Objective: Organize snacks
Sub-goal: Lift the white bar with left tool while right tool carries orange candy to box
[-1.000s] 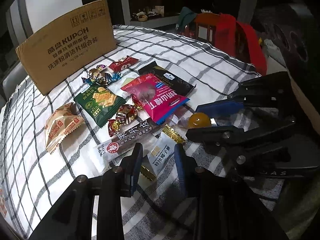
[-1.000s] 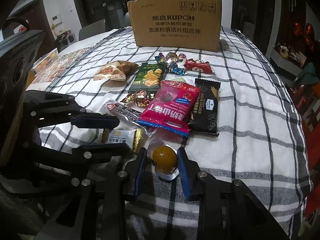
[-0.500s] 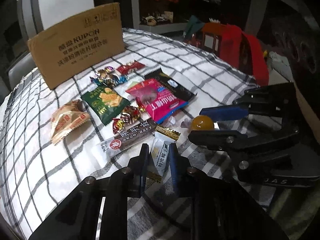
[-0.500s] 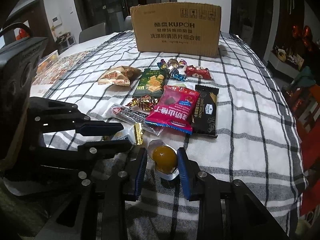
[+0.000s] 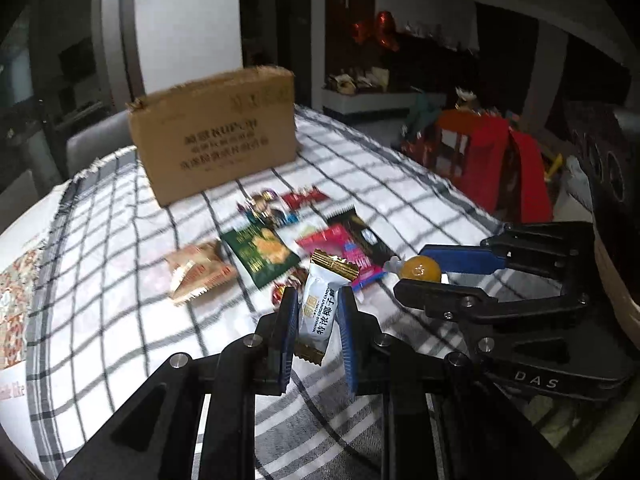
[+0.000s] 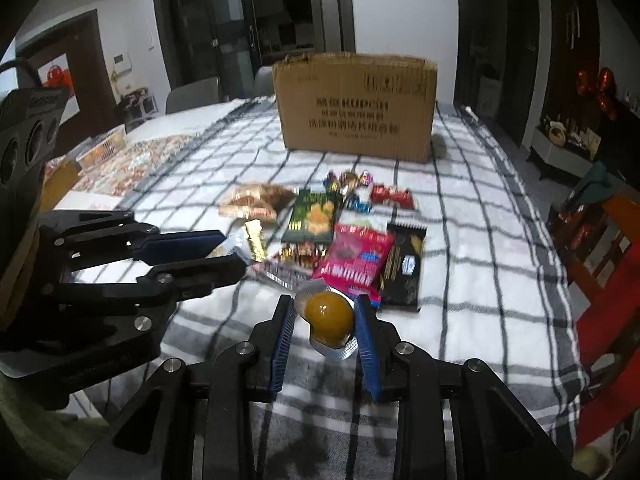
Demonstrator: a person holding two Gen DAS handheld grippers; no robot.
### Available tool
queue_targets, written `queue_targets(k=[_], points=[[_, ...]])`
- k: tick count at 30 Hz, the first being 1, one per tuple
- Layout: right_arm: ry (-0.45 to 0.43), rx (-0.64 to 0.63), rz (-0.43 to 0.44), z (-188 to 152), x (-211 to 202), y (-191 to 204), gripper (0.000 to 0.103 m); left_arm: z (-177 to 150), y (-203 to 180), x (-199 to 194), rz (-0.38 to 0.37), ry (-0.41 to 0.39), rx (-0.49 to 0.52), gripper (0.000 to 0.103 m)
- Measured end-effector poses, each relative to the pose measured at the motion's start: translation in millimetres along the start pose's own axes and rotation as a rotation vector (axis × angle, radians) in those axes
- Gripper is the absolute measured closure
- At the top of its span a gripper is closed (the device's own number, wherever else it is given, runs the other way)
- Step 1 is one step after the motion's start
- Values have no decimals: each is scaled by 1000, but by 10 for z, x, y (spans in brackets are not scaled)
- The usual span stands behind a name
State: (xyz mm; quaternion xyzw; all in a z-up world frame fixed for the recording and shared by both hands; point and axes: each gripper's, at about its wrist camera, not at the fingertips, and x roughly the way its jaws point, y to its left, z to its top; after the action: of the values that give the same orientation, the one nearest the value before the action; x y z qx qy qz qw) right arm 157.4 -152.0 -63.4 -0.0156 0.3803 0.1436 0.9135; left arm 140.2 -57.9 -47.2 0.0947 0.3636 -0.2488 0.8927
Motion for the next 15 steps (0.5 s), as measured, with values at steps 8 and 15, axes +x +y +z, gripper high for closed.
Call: queue_targets(k=[8, 15], points=[[-93, -13, -8, 339, -163, -26, 71, 302, 89, -211, 23, -83, -3, 82], [-169, -6, -6, 730, -196, -113, 71, 702, 280, -290, 60, -157, -25, 82]])
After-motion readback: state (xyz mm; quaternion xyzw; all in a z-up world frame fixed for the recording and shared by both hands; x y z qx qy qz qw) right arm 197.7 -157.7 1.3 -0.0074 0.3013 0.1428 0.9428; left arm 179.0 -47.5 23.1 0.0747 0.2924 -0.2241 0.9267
